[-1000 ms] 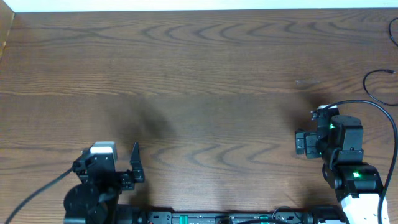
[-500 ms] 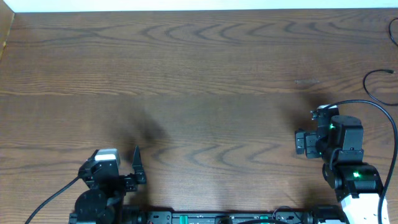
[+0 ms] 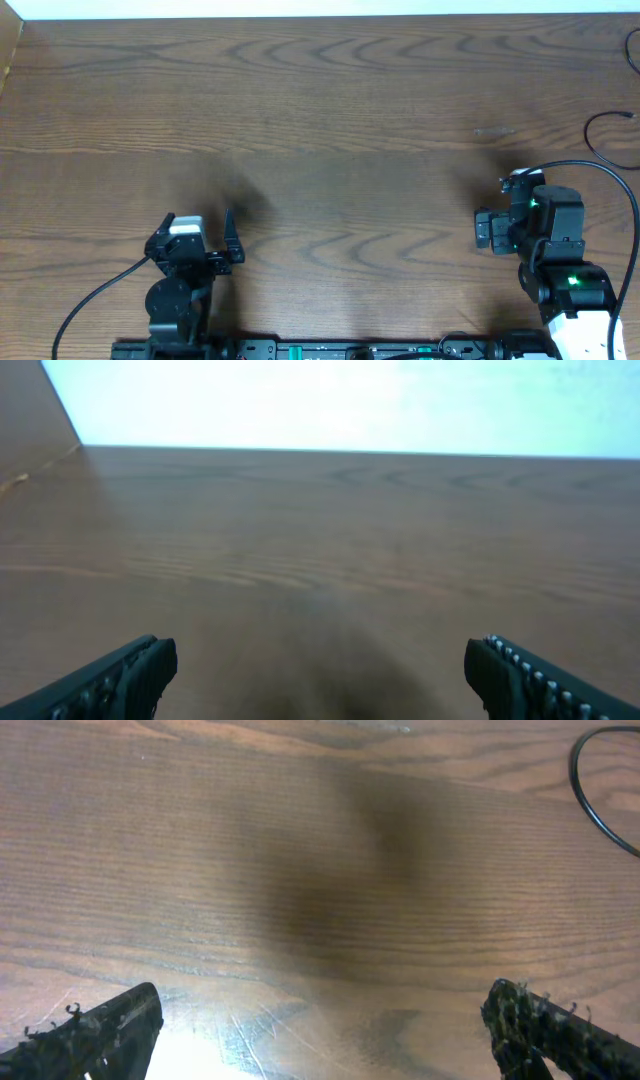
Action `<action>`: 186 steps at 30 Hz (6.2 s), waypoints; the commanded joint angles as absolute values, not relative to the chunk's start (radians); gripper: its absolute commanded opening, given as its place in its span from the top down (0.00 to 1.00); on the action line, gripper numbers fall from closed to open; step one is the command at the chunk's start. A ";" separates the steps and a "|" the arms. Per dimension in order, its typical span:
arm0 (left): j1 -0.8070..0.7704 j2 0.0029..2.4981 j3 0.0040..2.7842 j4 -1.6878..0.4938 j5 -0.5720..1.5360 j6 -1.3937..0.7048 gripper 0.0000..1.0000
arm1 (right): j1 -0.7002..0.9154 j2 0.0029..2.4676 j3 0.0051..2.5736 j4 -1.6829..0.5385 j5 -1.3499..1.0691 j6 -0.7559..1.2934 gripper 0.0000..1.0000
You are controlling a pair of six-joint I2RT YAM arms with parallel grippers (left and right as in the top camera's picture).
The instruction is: Untangle cables
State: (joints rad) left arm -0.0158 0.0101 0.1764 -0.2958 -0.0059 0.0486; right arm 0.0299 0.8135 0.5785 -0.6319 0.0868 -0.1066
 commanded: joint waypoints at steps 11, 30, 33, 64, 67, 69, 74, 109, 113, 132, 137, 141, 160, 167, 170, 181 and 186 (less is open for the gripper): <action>-0.012 0.002 0.020 -0.014 -0.009 0.044 0.02 | 0.024 0.812 0.579 -0.633 0.098 -0.113 0.01; -0.012 0.002 0.004 -0.073 -0.009 0.044 0.02 | 0.024 0.812 0.579 -0.633 0.098 -0.113 0.01; -0.012 0.002 0.004 -0.073 -0.013 0.052 0.02 | 0.024 0.812 0.579 -0.633 0.098 -0.113 0.01; -0.012 0.004 0.004 -0.073 -0.012 0.085 0.02 | 0.024 0.812 0.579 -0.633 0.098 -0.113 0.01; -0.012 0.004 0.004 -0.073 -0.012 0.085 0.02 | 0.026 0.812 0.579 -0.633 0.099 -0.113 0.01; -0.012 0.004 0.004 -0.073 -0.012 0.085 0.02 | 0.028 0.810 0.579 -0.633 0.127 -0.113 0.01; -0.012 0.004 0.004 -0.073 -0.012 0.085 0.02 | 0.028 0.788 0.570 -0.625 0.159 -0.113 0.01; -0.012 0.004 0.004 -0.073 -0.012 0.085 0.02 | 0.028 0.005 0.046 0.001 0.116 0.015 0.01; -0.012 0.004 0.004 -0.073 -0.012 0.085 0.02 | 0.032 0.005 0.019 0.056 0.112 0.031 0.01; -0.012 0.004 0.004 -0.073 -0.012 0.085 0.02 | 0.035 0.006 0.005 -0.064 0.121 0.057 0.01; -0.012 0.004 0.004 -0.073 -0.012 0.085 0.02 | 0.035 0.006 0.005 -0.065 0.121 0.055 0.01; -0.012 0.004 0.004 -0.073 -0.012 0.085 0.02 | 0.035 0.006 0.005 -0.065 0.121 0.055 0.01; -0.012 0.004 0.004 -0.073 -0.012 0.085 0.02 | 0.034 0.006 0.005 -0.064 0.121 0.055 0.01; -0.012 0.004 0.004 -0.073 -0.012 0.085 0.02 | 0.034 0.006 0.005 -0.064 0.121 0.055 0.01; -0.012 0.004 0.004 -0.073 -0.012 0.085 0.02 | 0.034 0.006 0.005 -0.064 0.121 0.055 0.01; -0.012 0.004 0.004 -0.073 -0.012 0.085 0.02 | 0.034 0.006 0.005 -0.064 0.121 0.055 0.01; -0.012 0.004 0.004 -0.073 -0.012 0.085 0.02 | 0.034 0.006 0.005 -0.064 0.121 0.055 0.01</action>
State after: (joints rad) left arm -0.0158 0.0105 0.0185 -0.0261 0.0017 0.0792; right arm 0.0303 0.0109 0.0067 -0.0593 0.1204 0.0452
